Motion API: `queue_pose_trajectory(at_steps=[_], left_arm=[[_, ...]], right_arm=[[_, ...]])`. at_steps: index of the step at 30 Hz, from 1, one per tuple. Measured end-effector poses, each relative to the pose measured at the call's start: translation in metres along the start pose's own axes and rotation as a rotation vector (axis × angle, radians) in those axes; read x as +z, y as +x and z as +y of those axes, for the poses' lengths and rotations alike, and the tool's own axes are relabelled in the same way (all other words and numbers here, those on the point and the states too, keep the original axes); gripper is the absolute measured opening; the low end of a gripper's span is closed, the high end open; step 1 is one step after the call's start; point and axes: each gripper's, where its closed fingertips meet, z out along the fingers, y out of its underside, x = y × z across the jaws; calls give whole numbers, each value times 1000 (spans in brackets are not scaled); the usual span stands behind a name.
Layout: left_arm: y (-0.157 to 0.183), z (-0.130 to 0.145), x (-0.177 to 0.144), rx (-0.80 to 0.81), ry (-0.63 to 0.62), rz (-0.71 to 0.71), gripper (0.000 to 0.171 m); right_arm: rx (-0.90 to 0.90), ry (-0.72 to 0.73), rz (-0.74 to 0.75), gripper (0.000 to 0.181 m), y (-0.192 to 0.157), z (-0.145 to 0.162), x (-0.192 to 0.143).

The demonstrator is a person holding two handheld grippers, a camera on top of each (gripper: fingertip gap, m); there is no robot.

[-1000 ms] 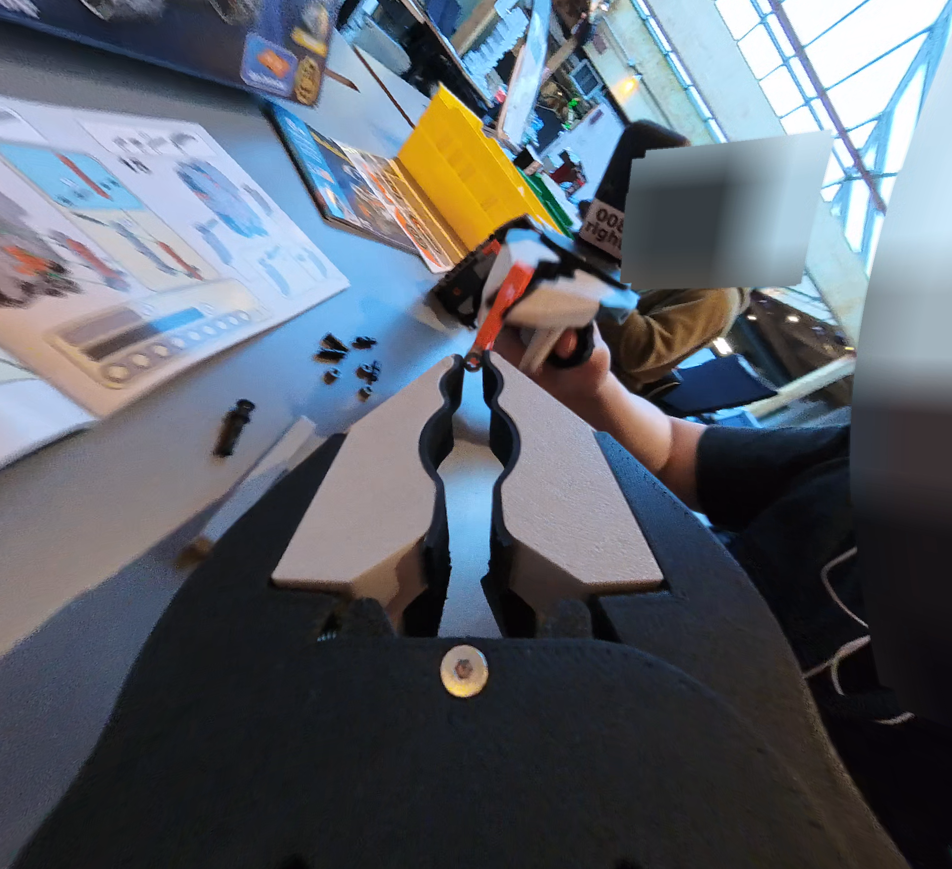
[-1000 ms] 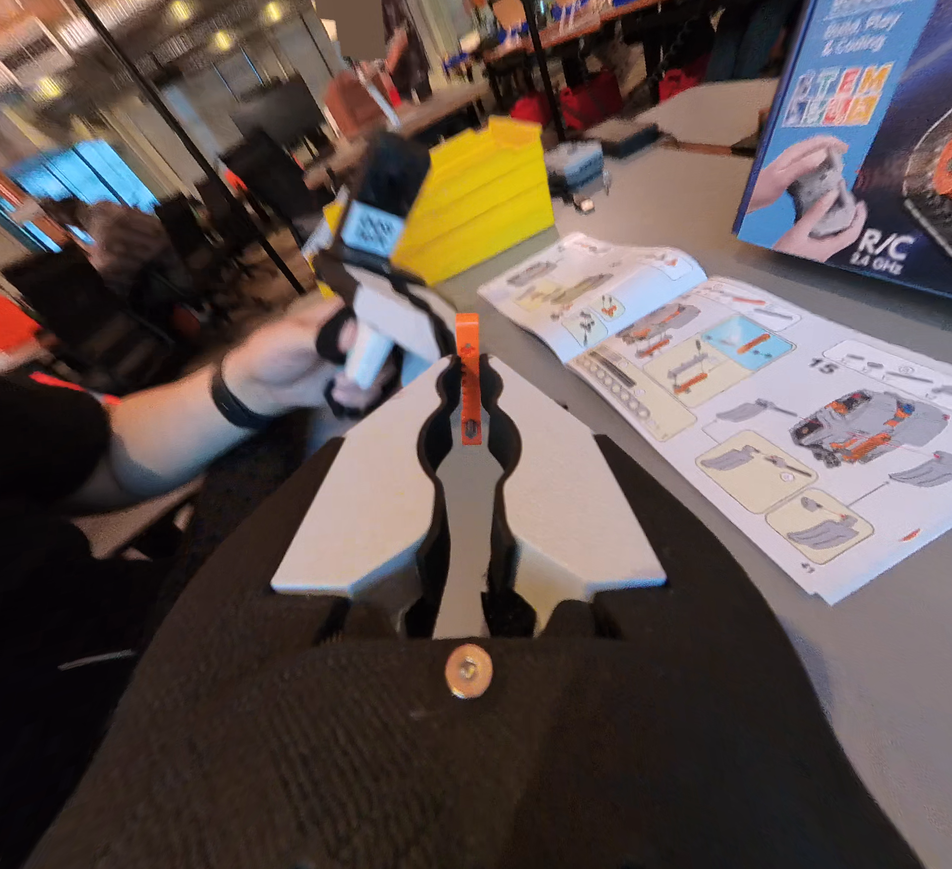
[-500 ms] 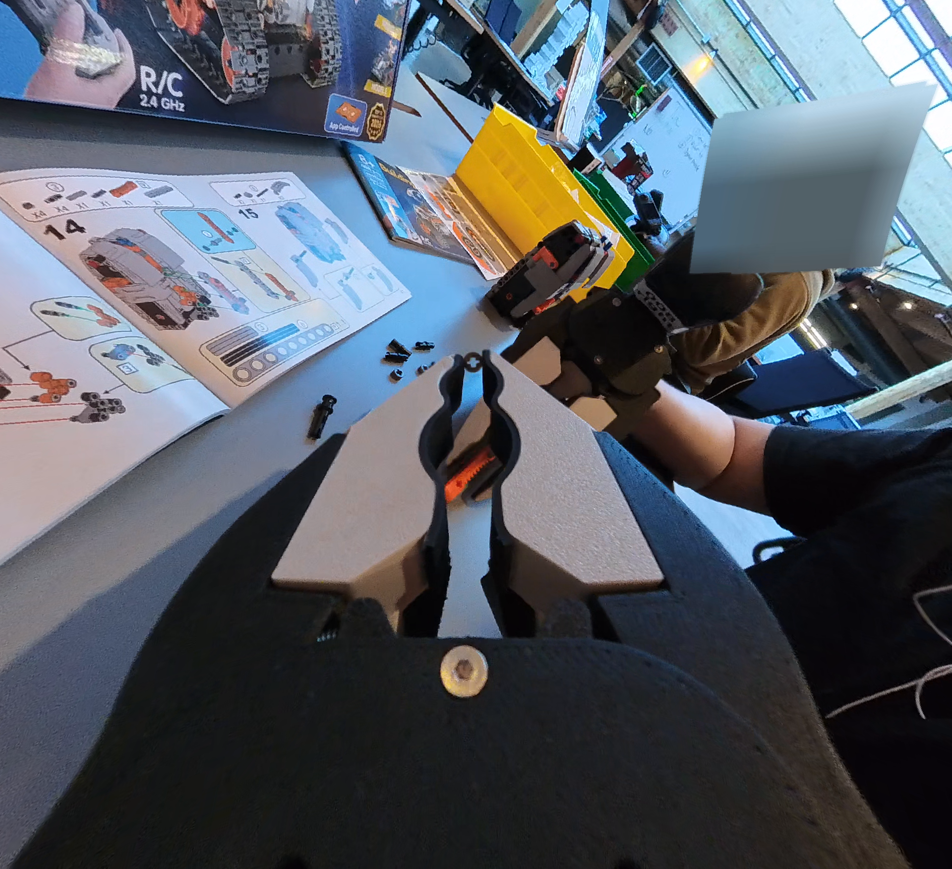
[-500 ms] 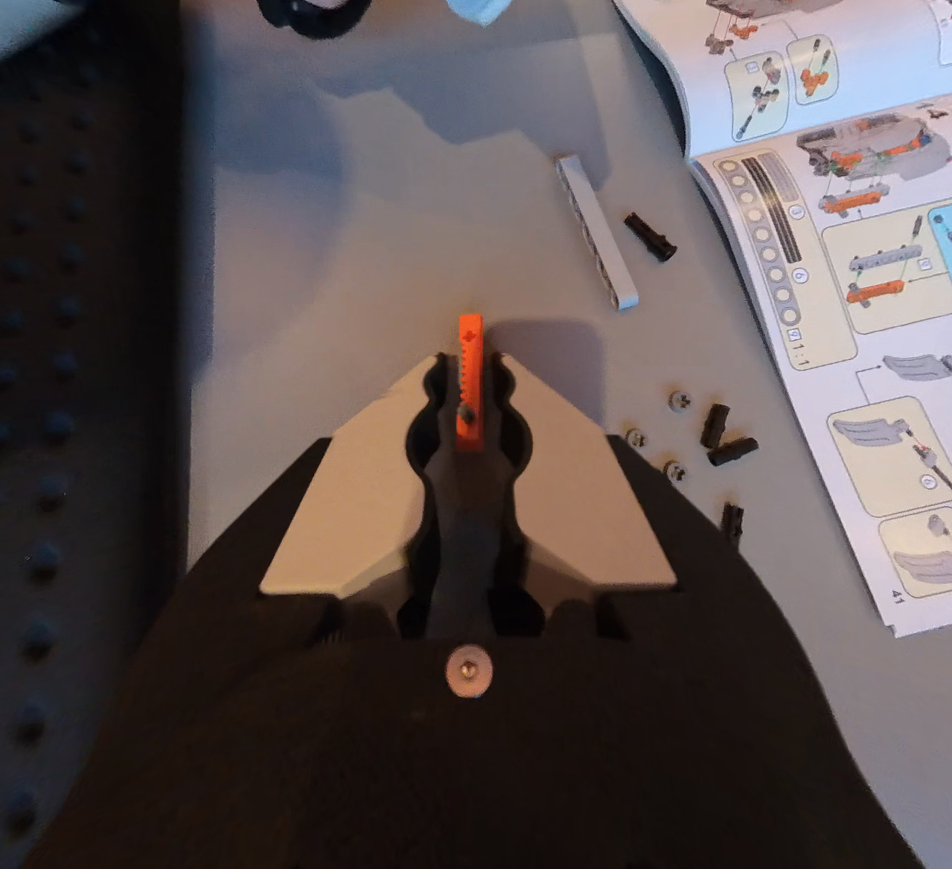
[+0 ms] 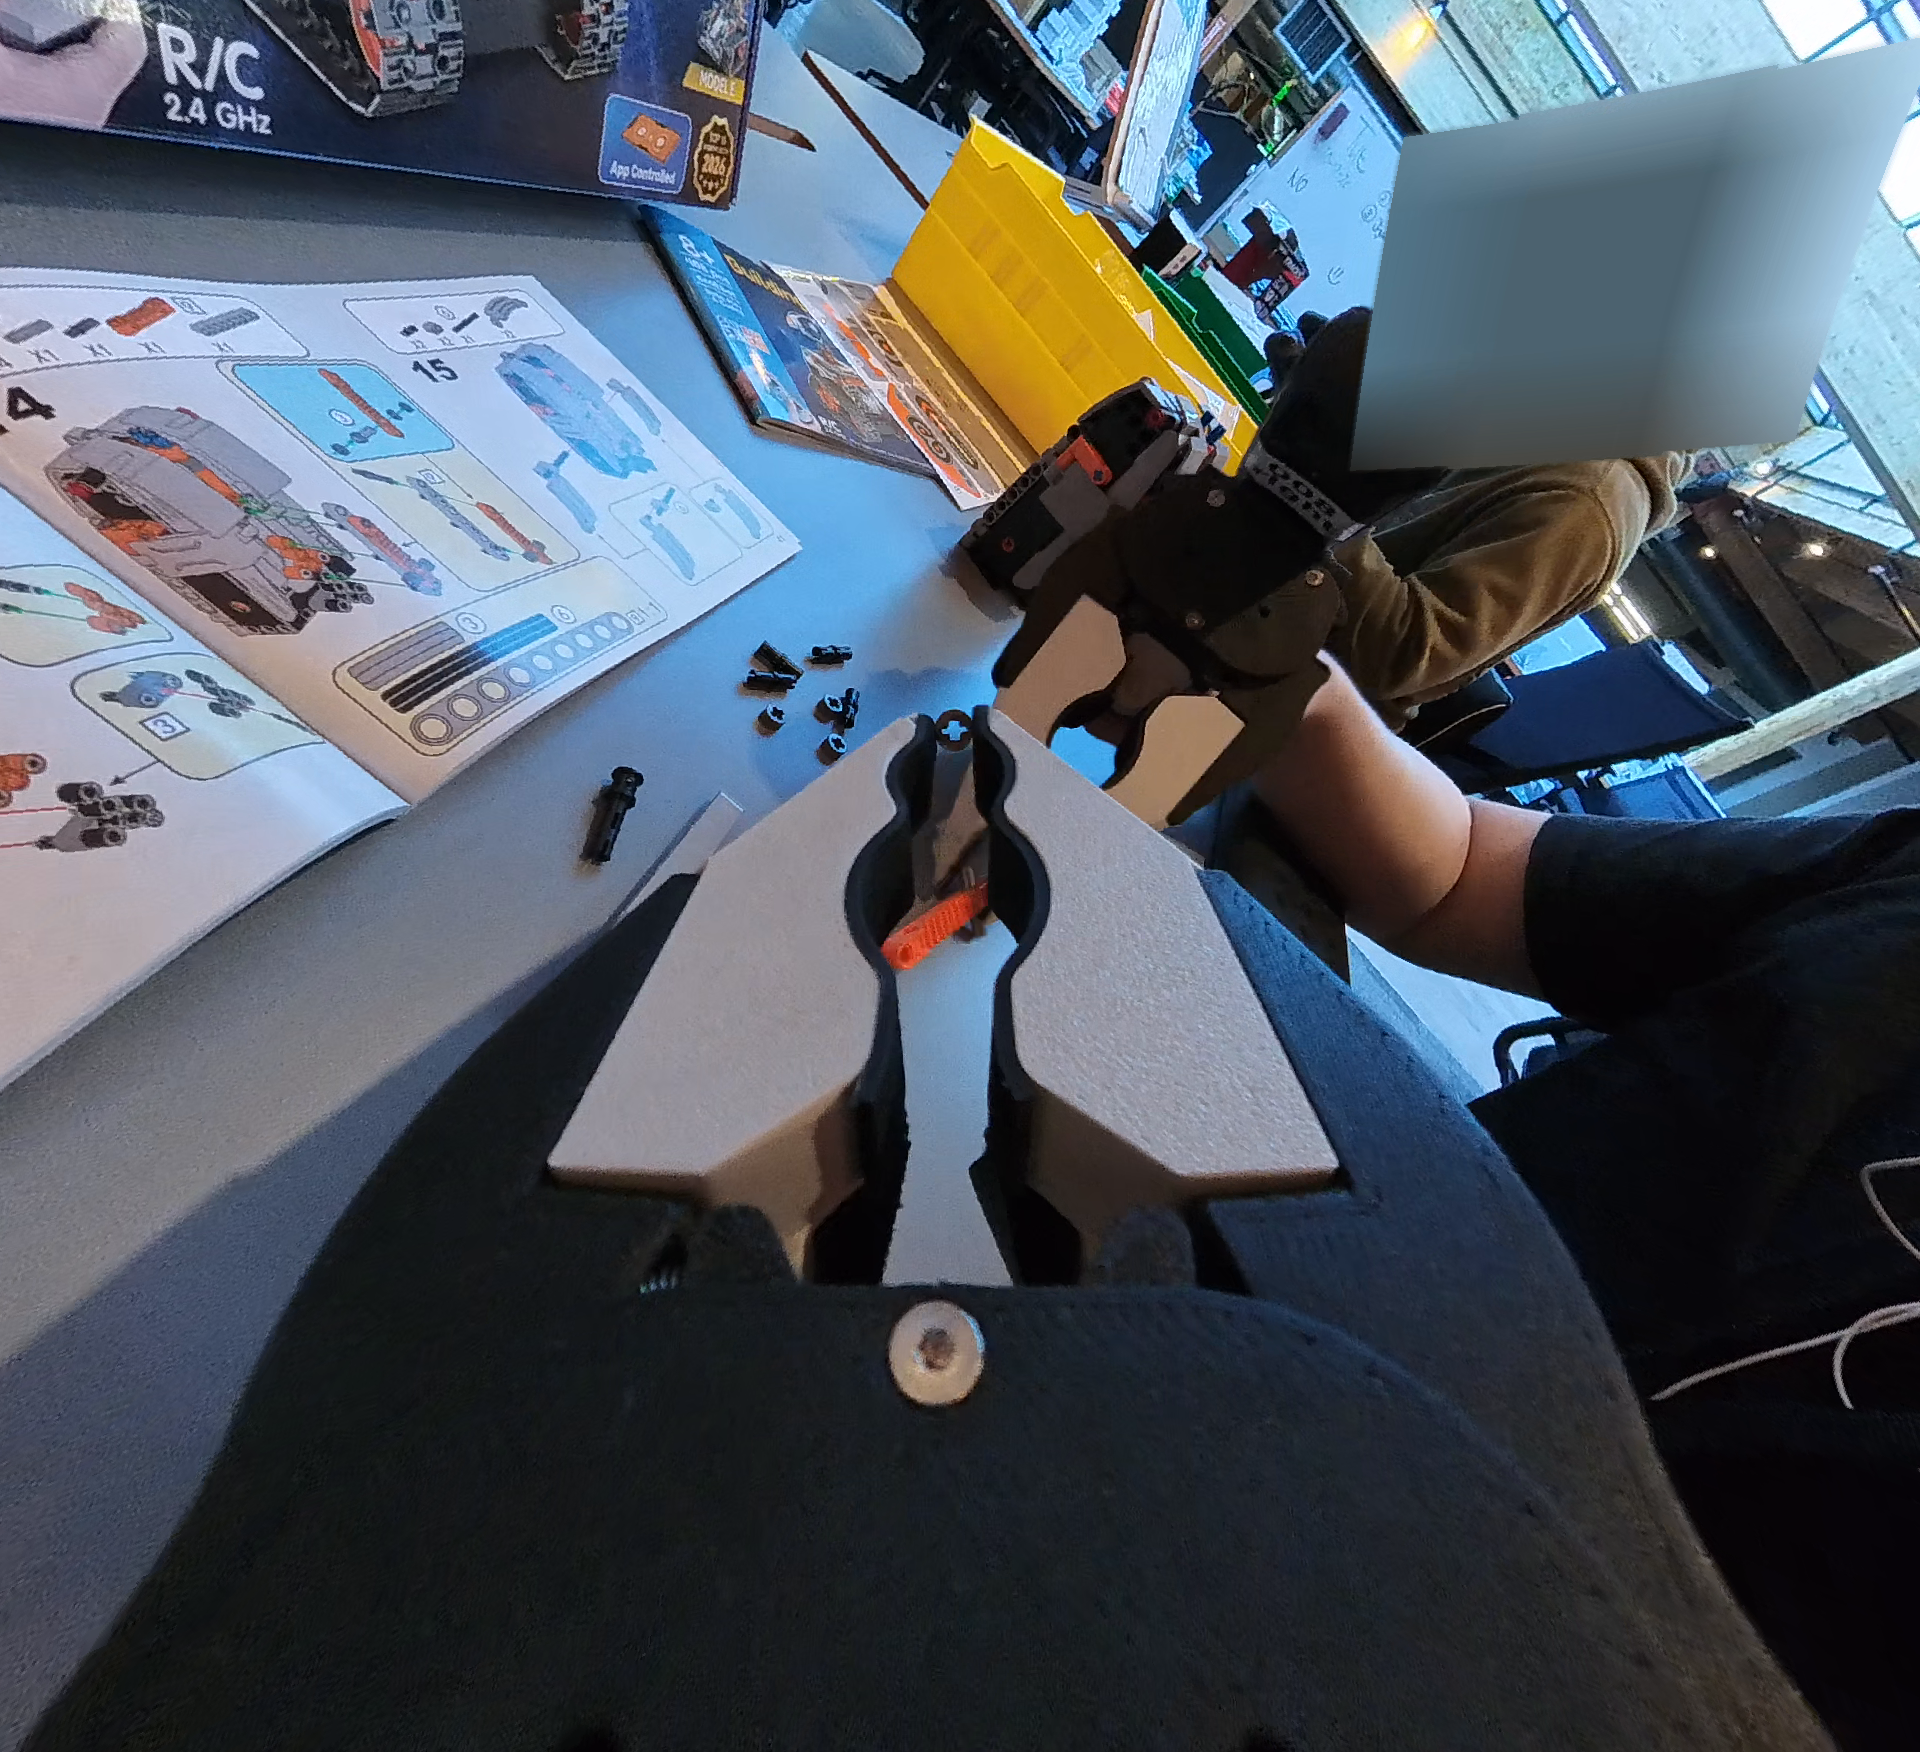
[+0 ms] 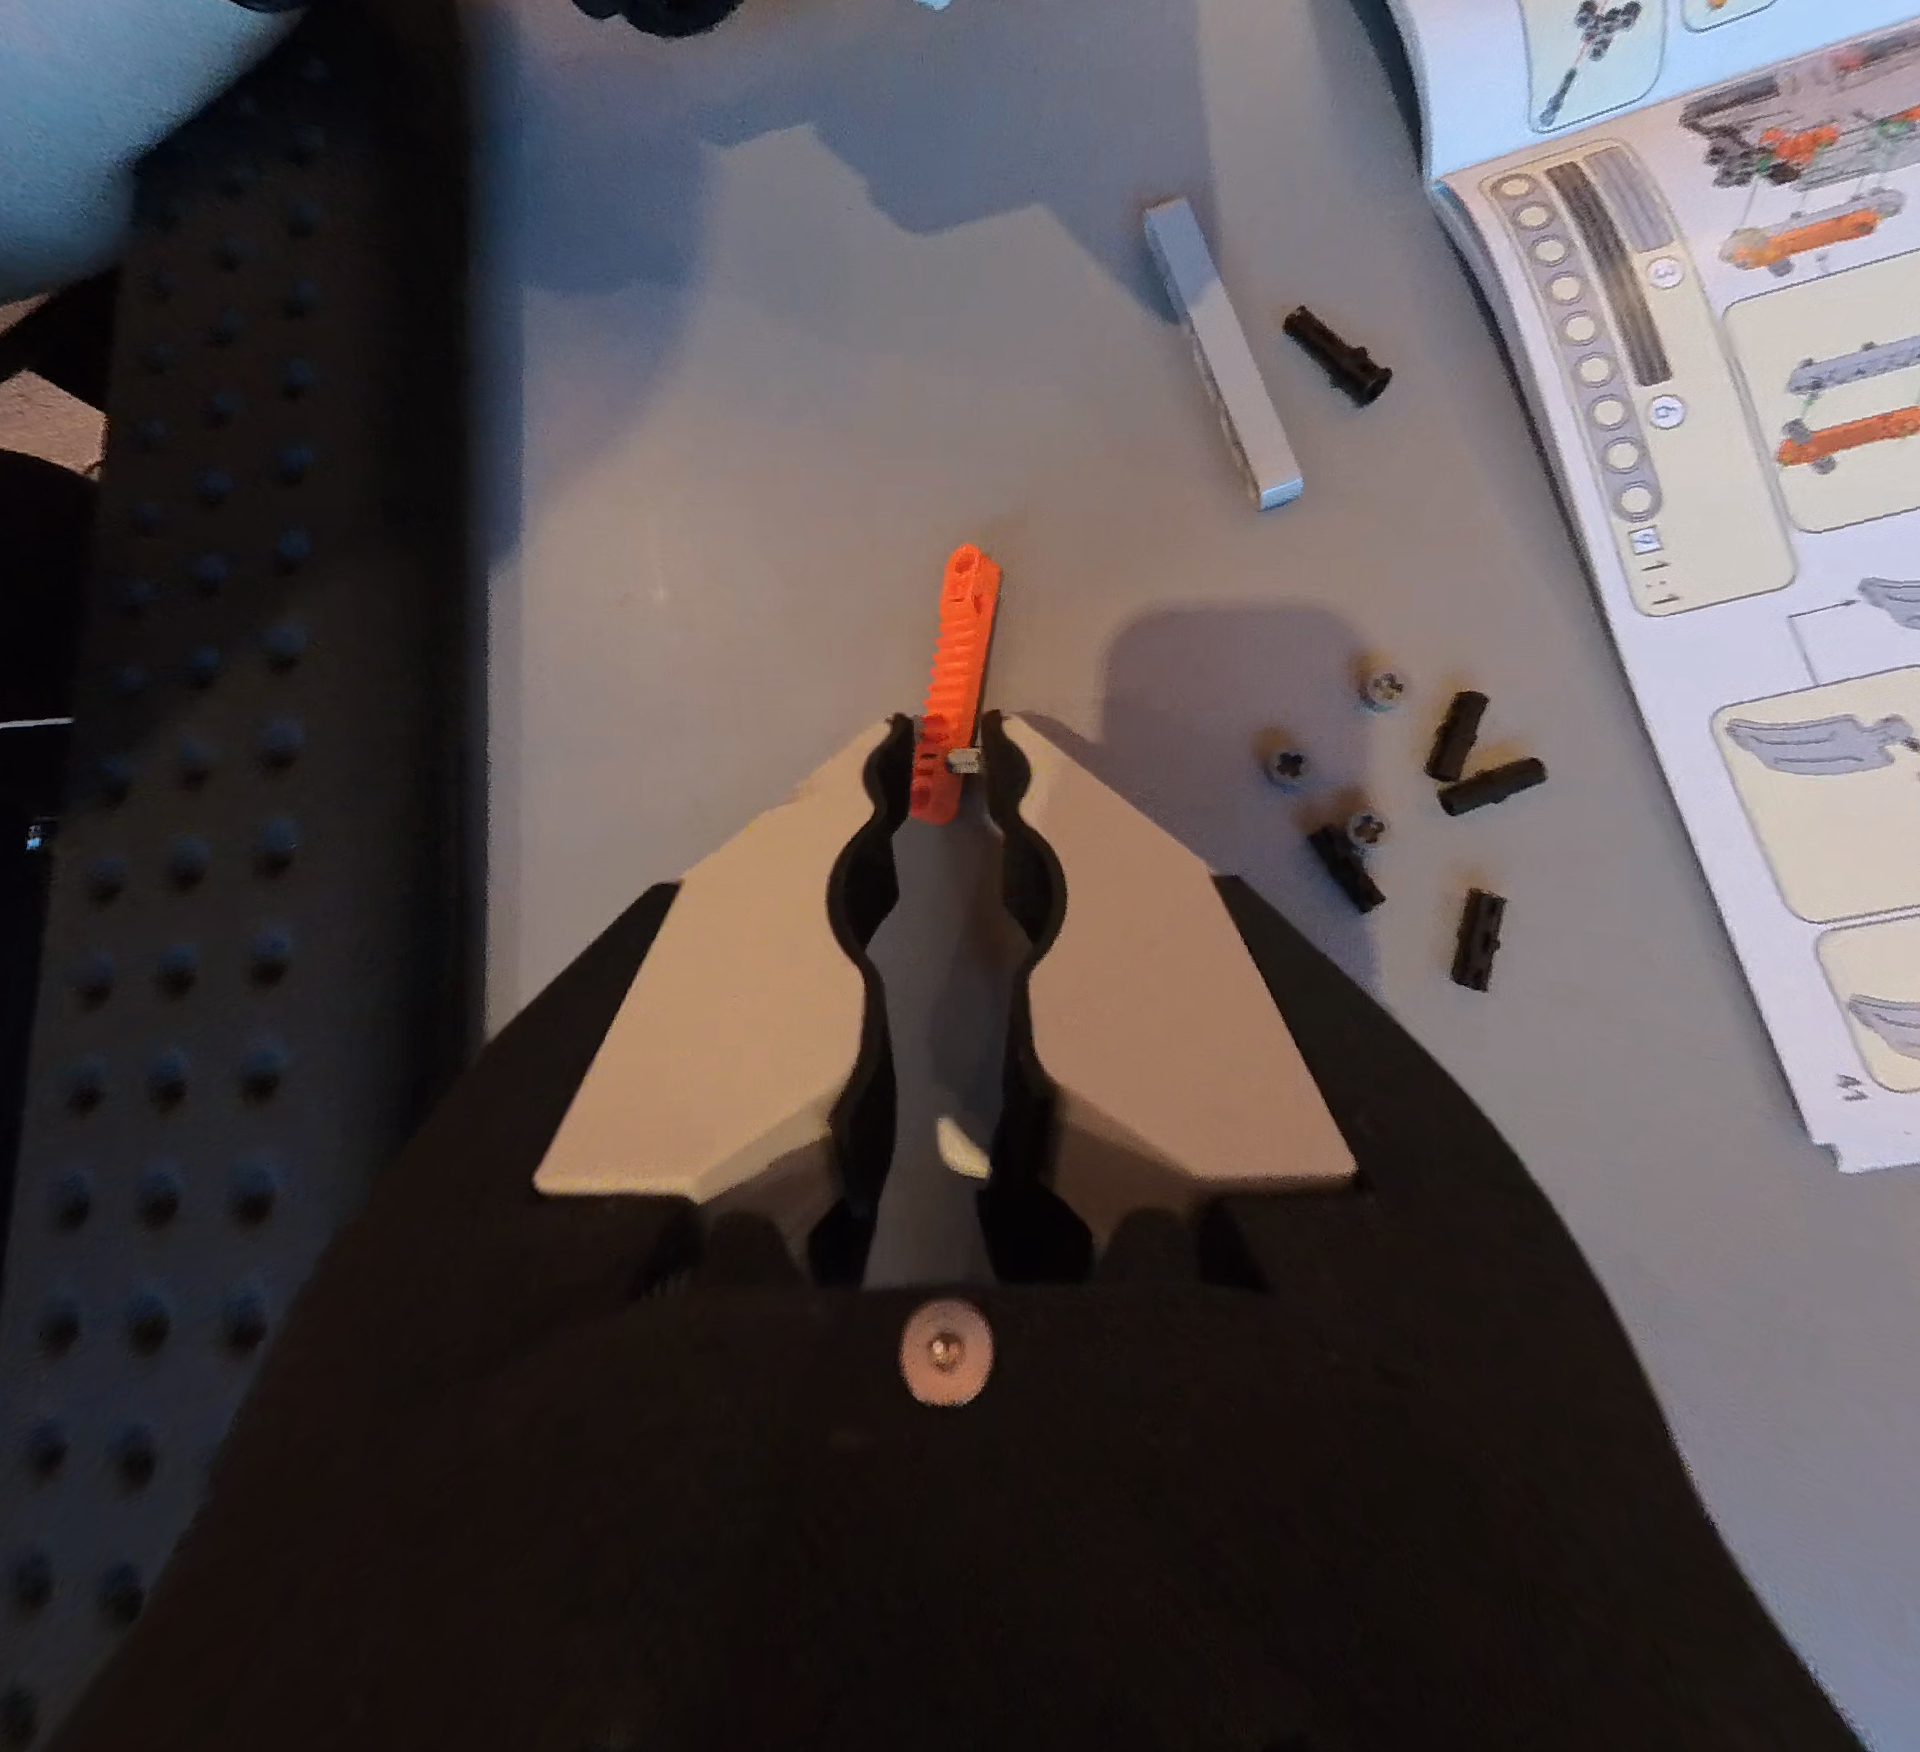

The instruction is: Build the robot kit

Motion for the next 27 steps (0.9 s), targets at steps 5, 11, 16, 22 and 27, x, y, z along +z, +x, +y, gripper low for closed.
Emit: queue_pose_trajectory(at_steps=[5,11,16,22,27], left_arm=[[2,2,1,3,-11,12,3],[2,8,4,-11,-46,21,3],[-1,7,4,-39,-31,22,3],[11,-9,3,-50,99,60,3],[31,-12,15,79,151,28,3]], right_arm=[[20,-39,-31,13,-5,7,2],[-37,-50,-25,6,-10,6,-1],[-28,67,25,6,-4,-15,-8],[347,477,55,6,27,-62,-34],[523,683,42,5,33,-82,-48]])
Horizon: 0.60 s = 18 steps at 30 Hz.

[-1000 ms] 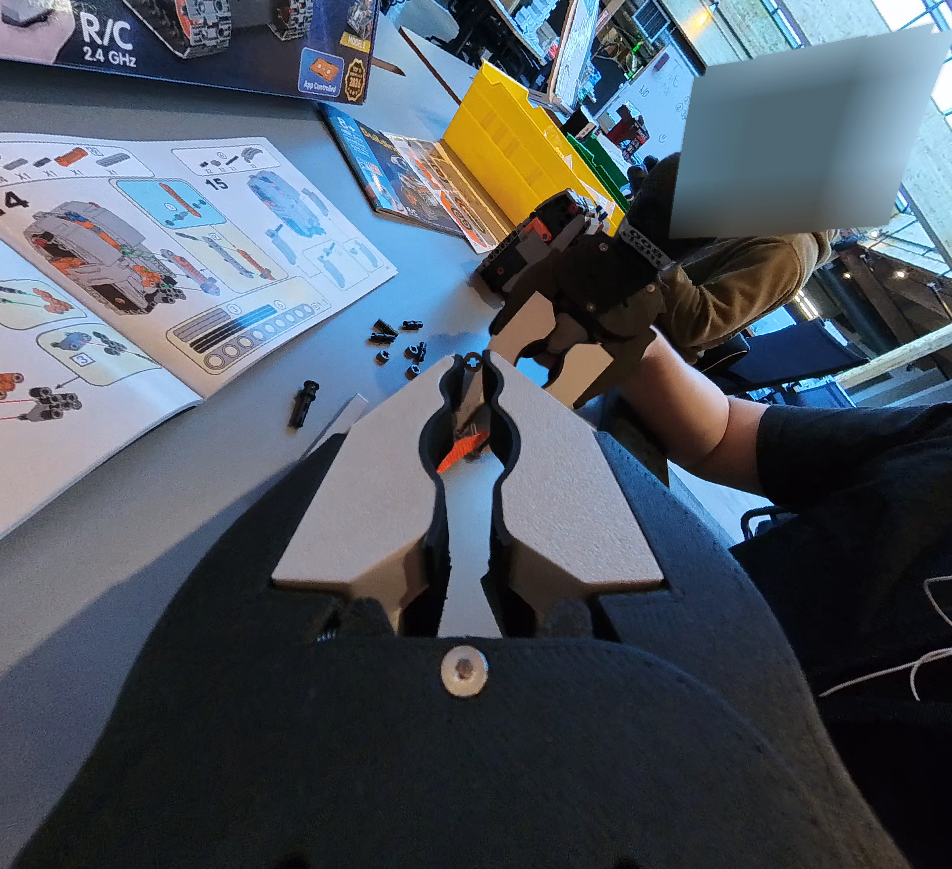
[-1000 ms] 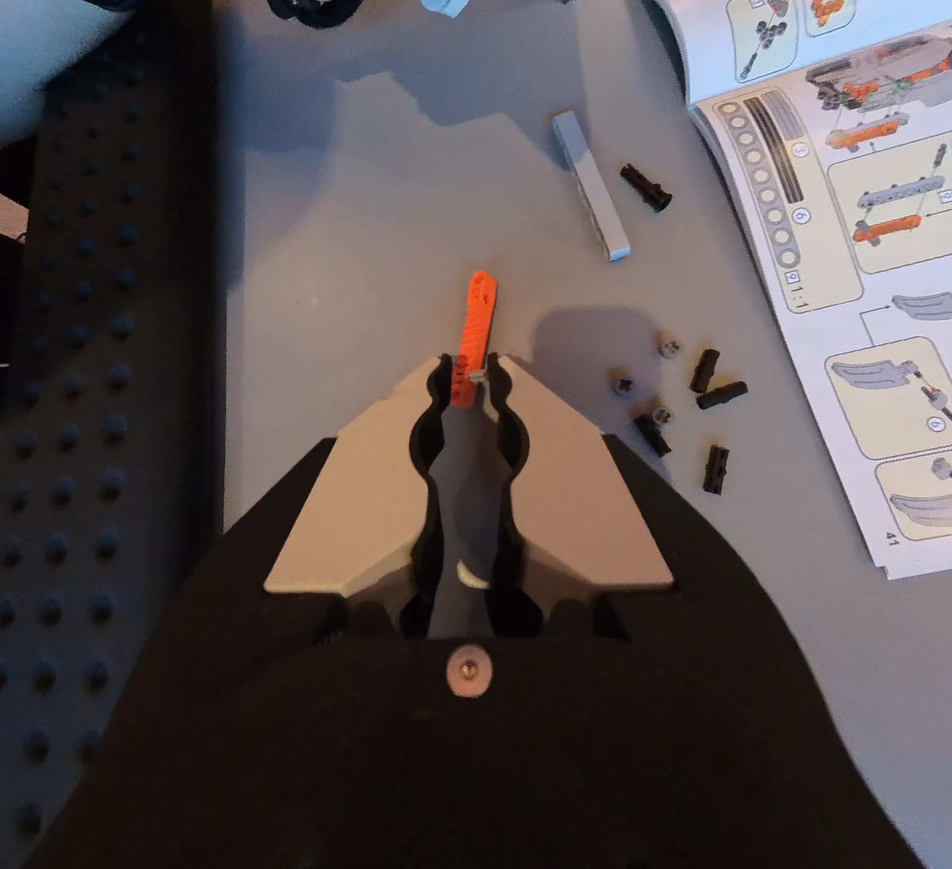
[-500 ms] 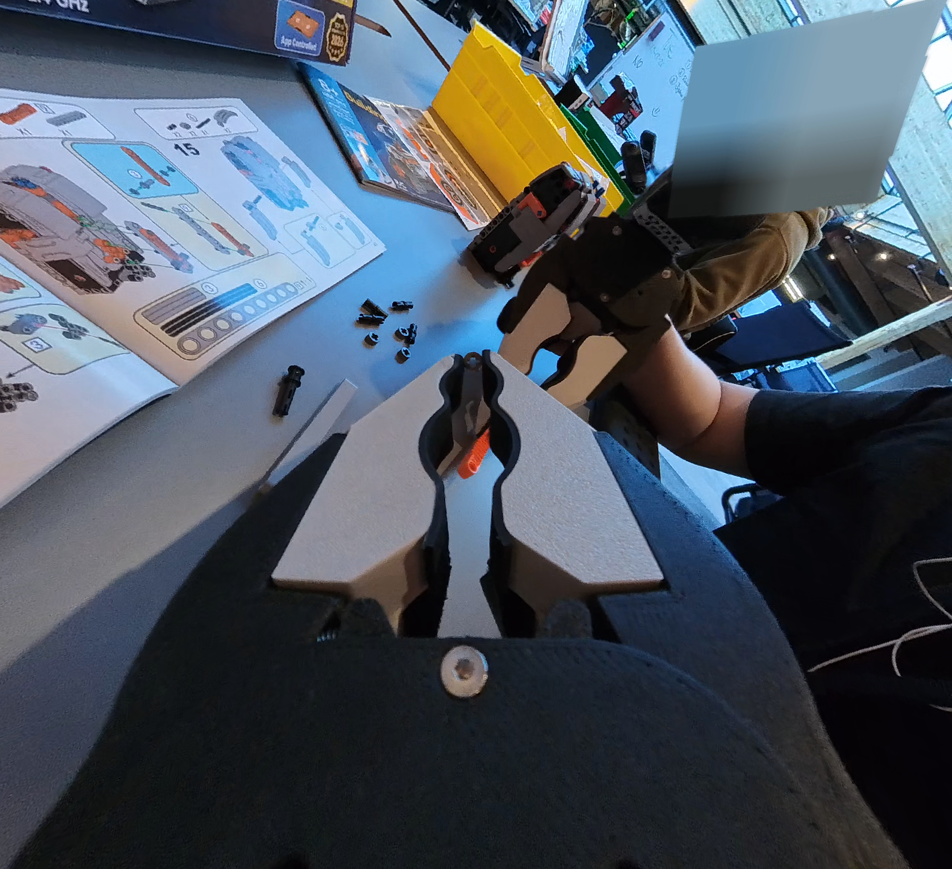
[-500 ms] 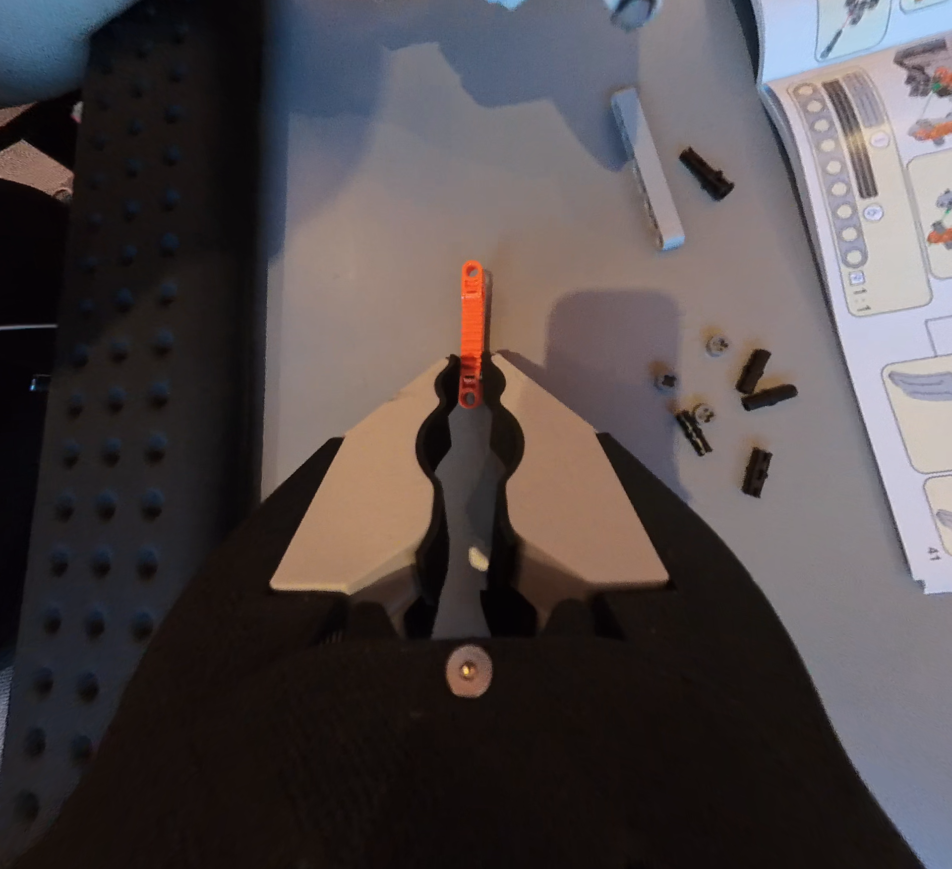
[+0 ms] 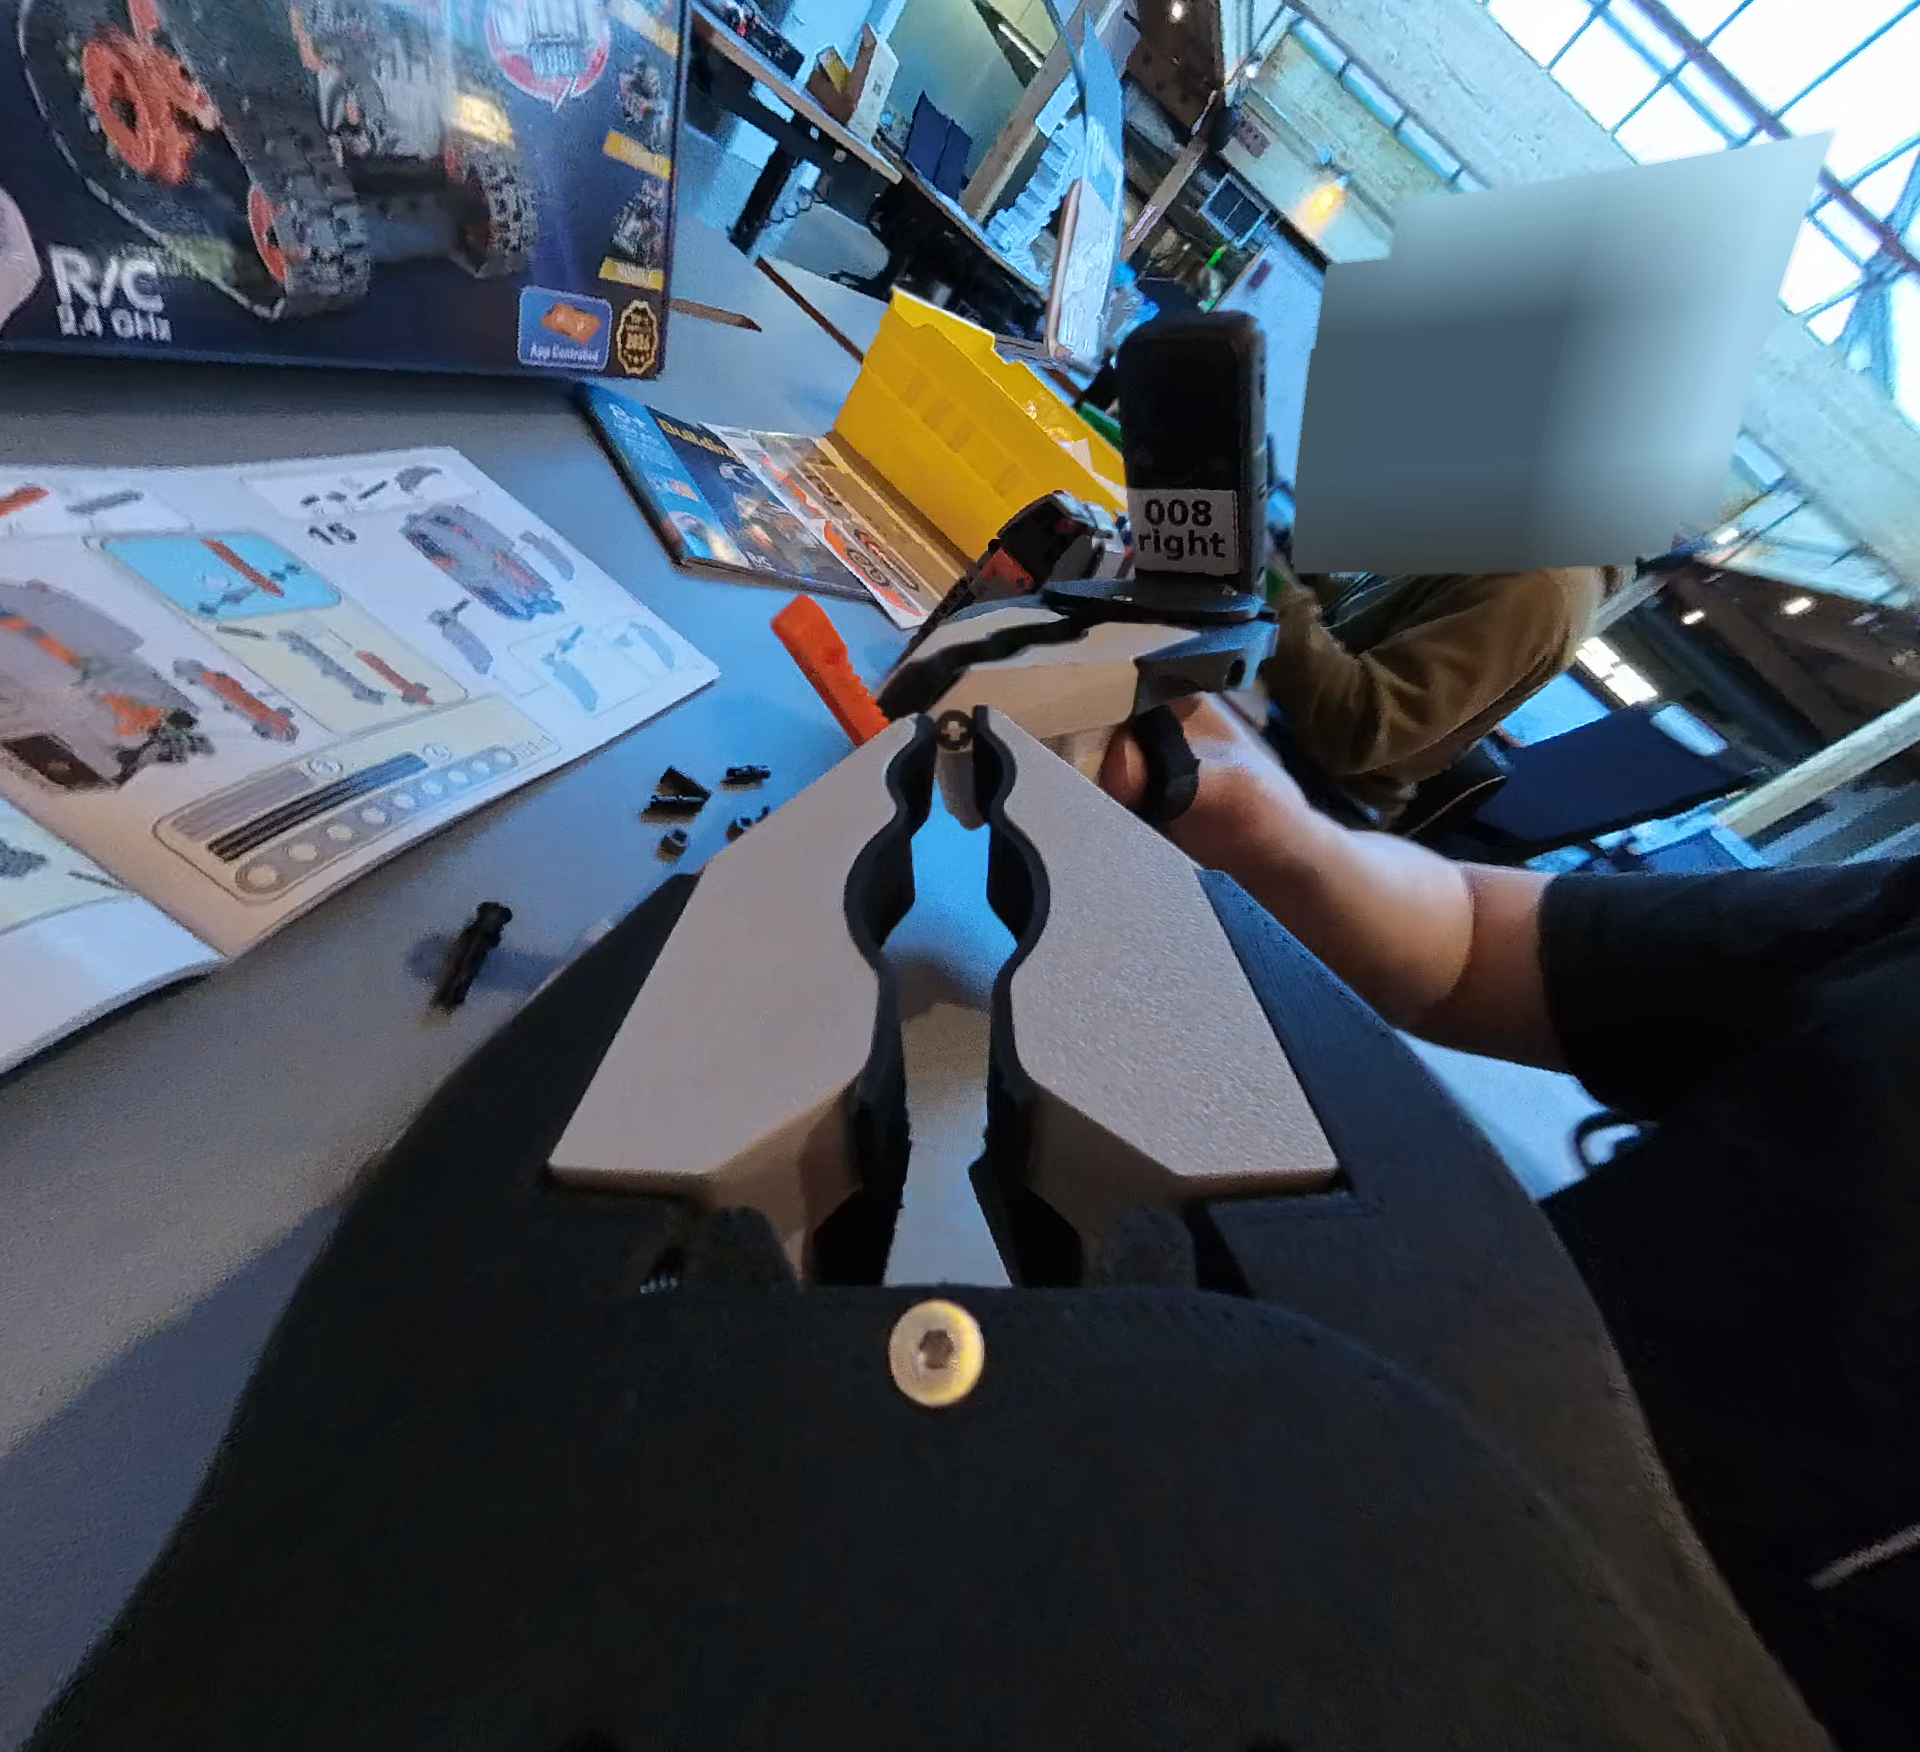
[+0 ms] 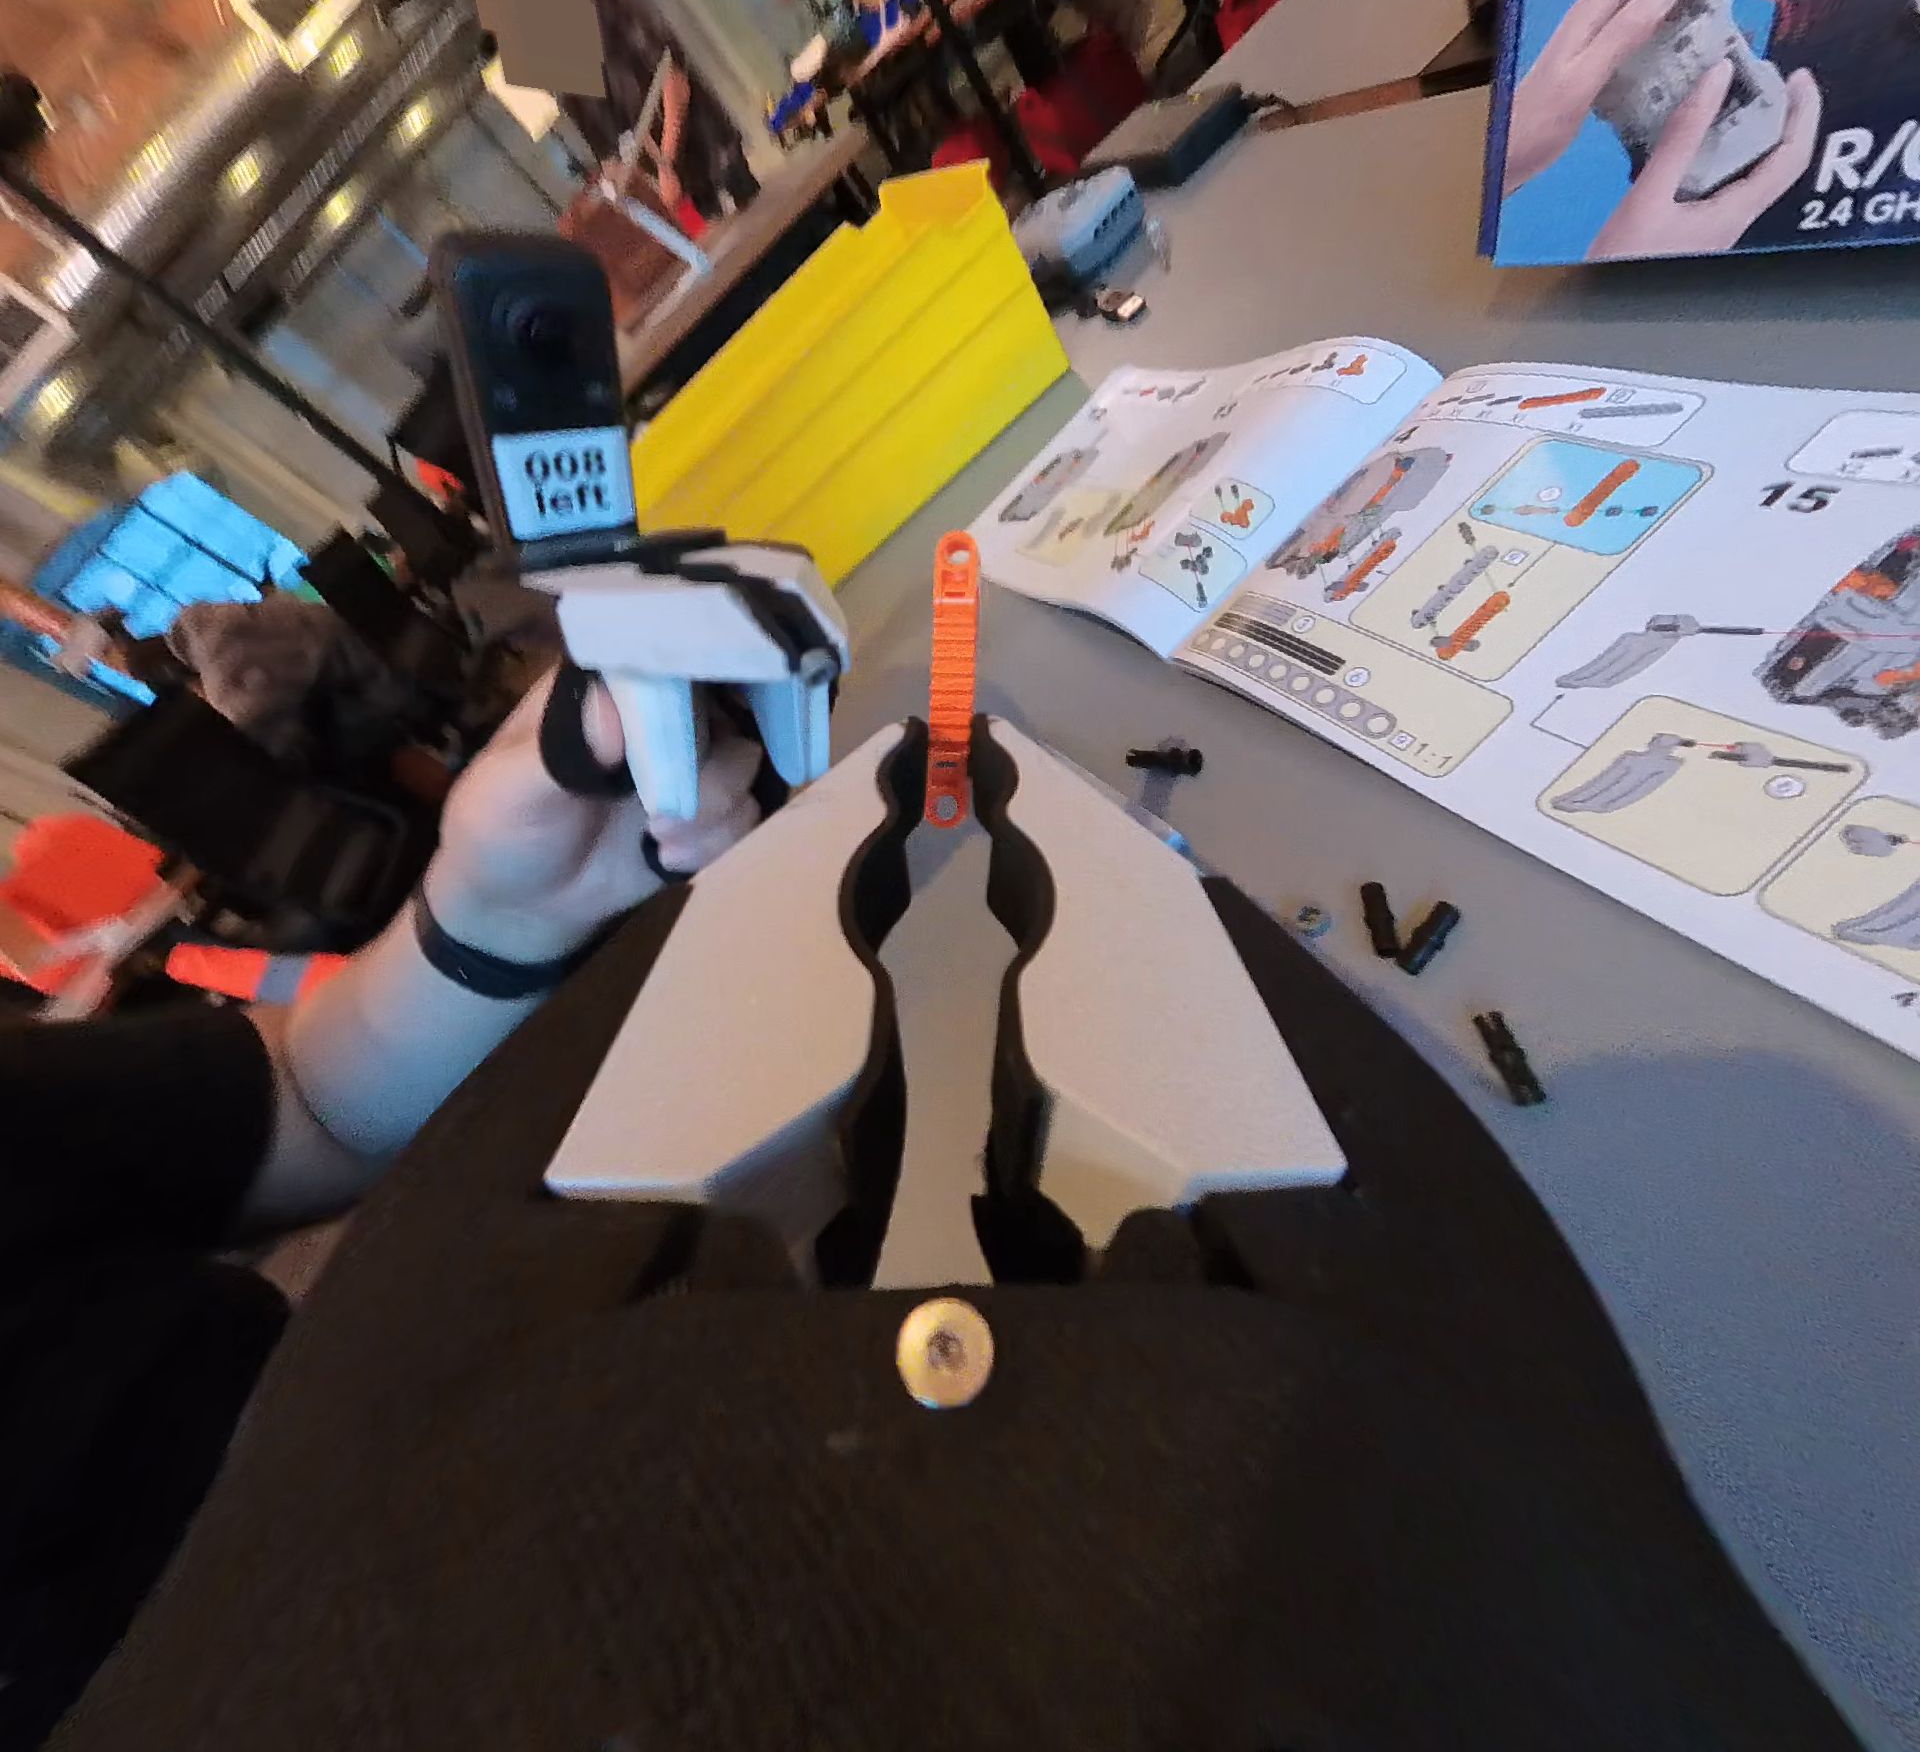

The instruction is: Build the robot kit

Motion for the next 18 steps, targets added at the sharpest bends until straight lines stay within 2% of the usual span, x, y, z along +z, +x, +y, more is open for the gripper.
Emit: queue_pose_trajectory(at_steps=[8,13,18], left_arm=[[8,5,12,425,-60,-173,3],[12,4,15,681,-70,-295,3],[19,6,18,810,-85,-330,3]], right_arm=[[250,113,-103,5,-3,-9,-10],[267,140,-133,5,-7,-14,-17],[254,129,-140,5,-10,-12,-16]])
